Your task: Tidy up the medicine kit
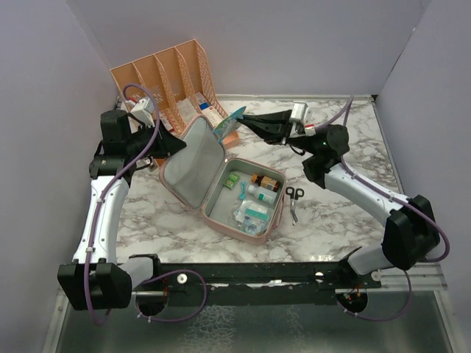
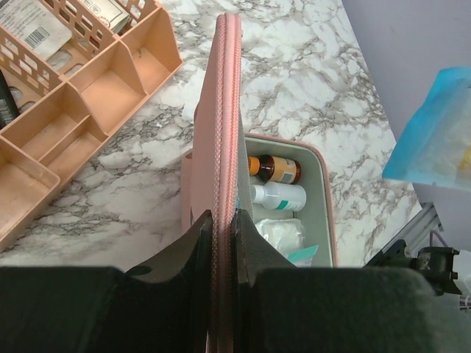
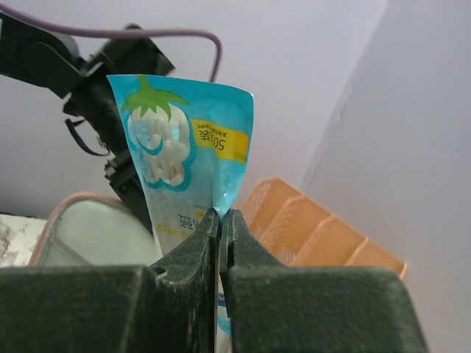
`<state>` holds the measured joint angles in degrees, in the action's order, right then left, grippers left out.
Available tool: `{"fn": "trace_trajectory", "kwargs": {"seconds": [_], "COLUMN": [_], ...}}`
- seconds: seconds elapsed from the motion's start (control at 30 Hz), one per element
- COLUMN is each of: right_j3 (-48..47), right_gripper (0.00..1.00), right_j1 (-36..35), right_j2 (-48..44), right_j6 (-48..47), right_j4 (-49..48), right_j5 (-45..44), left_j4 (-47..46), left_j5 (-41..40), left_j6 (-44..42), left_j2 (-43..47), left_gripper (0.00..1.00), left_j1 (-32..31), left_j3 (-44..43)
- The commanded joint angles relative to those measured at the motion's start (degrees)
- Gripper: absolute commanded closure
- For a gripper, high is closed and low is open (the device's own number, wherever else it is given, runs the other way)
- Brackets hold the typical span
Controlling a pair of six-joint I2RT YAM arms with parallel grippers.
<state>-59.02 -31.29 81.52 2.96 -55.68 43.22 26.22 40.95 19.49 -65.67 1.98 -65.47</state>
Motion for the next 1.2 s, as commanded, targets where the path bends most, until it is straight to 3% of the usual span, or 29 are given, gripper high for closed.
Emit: {"fn": "trace_trajectory", "kwargs": {"seconds": [0.0, 0.13, 0.23, 0.47, 0.9, 1.07, 1.17], "right_j3": [-5.72, -9.33, -10.89, -14.05, -19.14, -20.30, -19.23], "right_gripper": [0.99, 0.99, 0.99, 0.99, 0.99, 0.99, 0.99], "right_j1": [-4.50, -7.32, -8.35, -8.97, -9.55, -9.99, -10.47], "right_j2": [5.31, 11.07, 14.63, 20.88, 24.90, 24.36, 23.45], "right_j6": [-4.82, -5.64, -6.12, -5.88, -23.13, -36.69, -44.50], "right_j4": [-9.47, -13.66, -16.59, -15.70, 0.57, 12.88, 15.49], "right_j5": [5.87, 8.15, 8.72, 13.74, 13.46, 11.99, 8.09], "left_j4": [1.32, 2.25, 2.81, 2.93, 2.97, 3.08, 3.16], "left_j5": [2.69, 2.67, 2.54, 2.65, 4.48, 4.49, 4.33], "left_j6": [-1.05, -0.20, 0.31, 0.11, 0.08, 0.59, 0.64], "left_j2": [0.91, 0.40, -0.06, -0.07, 0.27, 0.45, 0.54], "left_gripper": [0.97, 0.96, 1.00, 1.00, 1.00, 1.00, 1.00], "left_j1": [-0.84, -0.84, -0.84, -0.84, -0.84, -0.84, -0.84], "left_j3": [-1.18, -1.38, -1.59, -1.41, -1.65, -2.25, -2.30]}}
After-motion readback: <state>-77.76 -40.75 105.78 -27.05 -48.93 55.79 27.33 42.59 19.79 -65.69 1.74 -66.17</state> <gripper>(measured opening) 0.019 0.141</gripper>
